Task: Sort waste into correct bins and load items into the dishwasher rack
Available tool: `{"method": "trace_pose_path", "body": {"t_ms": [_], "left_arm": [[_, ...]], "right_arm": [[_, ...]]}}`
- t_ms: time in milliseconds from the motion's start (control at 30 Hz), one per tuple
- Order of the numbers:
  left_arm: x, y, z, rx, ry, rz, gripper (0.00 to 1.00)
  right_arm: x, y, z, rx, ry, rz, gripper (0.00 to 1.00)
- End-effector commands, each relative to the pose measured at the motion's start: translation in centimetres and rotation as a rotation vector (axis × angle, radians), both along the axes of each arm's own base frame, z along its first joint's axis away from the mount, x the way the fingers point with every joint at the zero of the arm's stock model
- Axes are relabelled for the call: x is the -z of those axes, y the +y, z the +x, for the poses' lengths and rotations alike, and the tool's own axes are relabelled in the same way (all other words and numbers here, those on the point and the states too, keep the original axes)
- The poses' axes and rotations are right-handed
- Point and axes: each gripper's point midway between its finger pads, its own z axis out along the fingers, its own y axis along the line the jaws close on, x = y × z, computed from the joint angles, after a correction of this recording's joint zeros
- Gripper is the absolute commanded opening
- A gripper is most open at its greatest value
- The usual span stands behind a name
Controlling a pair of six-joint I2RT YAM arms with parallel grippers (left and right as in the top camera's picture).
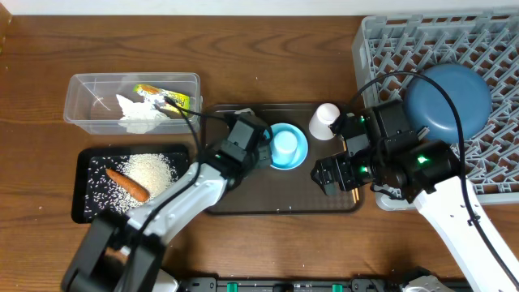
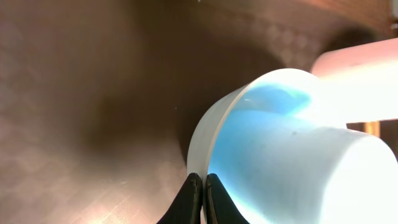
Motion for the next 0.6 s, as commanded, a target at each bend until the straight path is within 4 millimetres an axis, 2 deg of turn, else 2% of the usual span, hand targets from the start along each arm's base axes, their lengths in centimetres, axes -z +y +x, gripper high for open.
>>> {"method": "trace_pose_path", "body": {"t_ms": [0, 167, 367, 567], "left_arm": [[-3.4, 0.7, 0.4, 0.014, -0.092, 0.018, 0.06], [-4.6, 2.9, -1.0, -0.021, -0.087, 0.084, 0.06], [-2.7, 5.3, -2.9, -0.043, 0.001, 0.203, 0.06], [-2.1, 5.8, -3.4, -0.017, 0.020, 0.247, 0.07]], "right_arm": [[-0.2, 0.6, -0.1, -0.022, -0.004, 0.005, 0.99], [-0.2, 0.6, -0.1, -0.022, -0.004, 0.005, 0.99], [-0.2, 0.6, -0.1, -0.022, -0.004, 0.005, 0.99], [-0.2, 0.6, -0.2, -0.022, -0.004, 0.005, 0.99]]}}
